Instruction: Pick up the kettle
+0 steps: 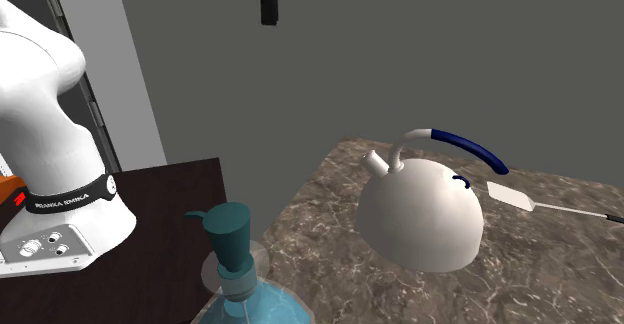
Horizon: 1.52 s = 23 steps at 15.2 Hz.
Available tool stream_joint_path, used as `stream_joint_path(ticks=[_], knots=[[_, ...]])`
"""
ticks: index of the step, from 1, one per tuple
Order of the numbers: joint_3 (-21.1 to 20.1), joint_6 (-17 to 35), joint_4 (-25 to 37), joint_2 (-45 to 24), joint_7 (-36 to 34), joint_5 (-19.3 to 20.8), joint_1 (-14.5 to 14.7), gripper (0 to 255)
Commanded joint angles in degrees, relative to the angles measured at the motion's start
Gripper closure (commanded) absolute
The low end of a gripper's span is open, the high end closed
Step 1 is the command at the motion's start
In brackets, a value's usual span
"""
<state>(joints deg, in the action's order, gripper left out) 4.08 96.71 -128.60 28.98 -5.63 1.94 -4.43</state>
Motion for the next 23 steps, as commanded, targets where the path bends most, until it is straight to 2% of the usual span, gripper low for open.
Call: stream_joint_path(ticks=[1,9,18,23], knots=[[0.5,1.5,2.4,-4.8,-1.9,-0.6,-0.7,0],[4.1,4.9,13.3,-23.0,-7.2,-3.8,-3.9,0],[8.1,4.8,28.3,-42.8,-11.6,-9.7,-8.3,0],[8.1,7.4,27.4,-44.9,-11.5,-10.3,-8.7,0]])
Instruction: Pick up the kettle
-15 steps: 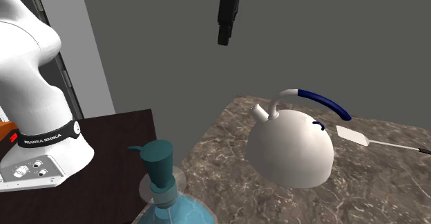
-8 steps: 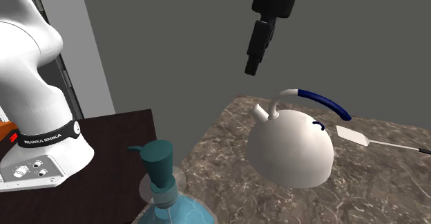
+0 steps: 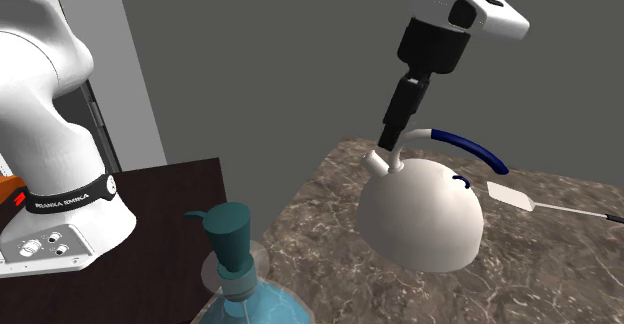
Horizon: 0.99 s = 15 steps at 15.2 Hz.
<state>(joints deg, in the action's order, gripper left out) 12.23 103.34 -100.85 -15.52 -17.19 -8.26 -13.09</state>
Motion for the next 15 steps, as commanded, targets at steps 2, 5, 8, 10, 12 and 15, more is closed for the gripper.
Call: stream_joint_path(ticks=[2,5,8,10,12,15], knots=[[-0.1,2.1,-1.2,-1.0,0.2,-0.3,0.0,0],[-0.1,3.2,-1.9,-1.4,0.4,-0.4,0.0,0],[-0.1,3.3,-1.9,-1.4,0.4,-0.4,0.0,255],[-0.1,3.3,-2.0,-1.4,0.4,-0.4,0.0,255],[-0.1,3.3,-2.0,-1.3,0.4,-0.4,0.0,255],[-0.1,3.2,-1.8,-1.4,0.4,-0.4,0.0,255]])
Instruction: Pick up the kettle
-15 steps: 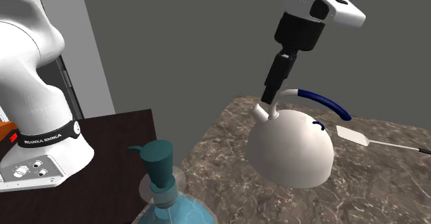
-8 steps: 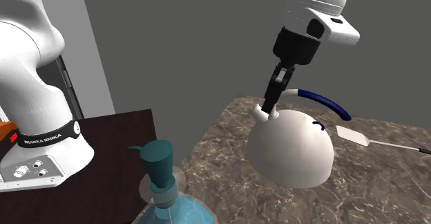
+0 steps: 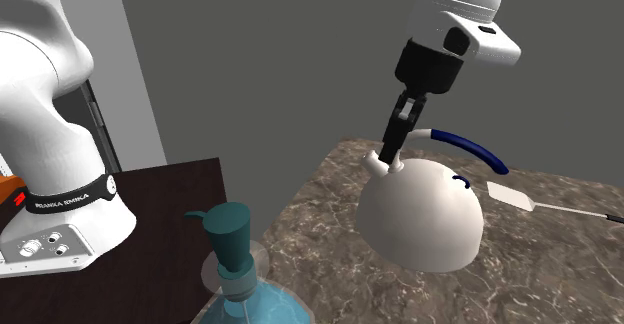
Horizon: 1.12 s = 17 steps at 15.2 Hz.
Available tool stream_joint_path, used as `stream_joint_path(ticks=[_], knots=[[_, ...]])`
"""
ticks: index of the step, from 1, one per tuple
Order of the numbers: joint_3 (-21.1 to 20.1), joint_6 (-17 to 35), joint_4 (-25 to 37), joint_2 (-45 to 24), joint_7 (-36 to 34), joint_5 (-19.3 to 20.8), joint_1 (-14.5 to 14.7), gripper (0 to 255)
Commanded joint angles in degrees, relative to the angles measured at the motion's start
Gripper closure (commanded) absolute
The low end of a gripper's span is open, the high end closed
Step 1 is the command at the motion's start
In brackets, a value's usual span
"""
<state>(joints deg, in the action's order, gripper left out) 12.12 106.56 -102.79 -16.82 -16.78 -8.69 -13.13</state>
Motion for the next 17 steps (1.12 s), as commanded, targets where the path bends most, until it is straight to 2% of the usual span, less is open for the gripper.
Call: stream_joint_path(ticks=[1,15,17], knots=[[0.0,-0.7,0.5,0.2,-0.1,0.1,0.0,255],[0.3,-10.5,7.6,3.0,-1.3,1.0,0.0,255],[0.3,-10.6,7.7,3.0,-1.3,1.0,0.0,255]])
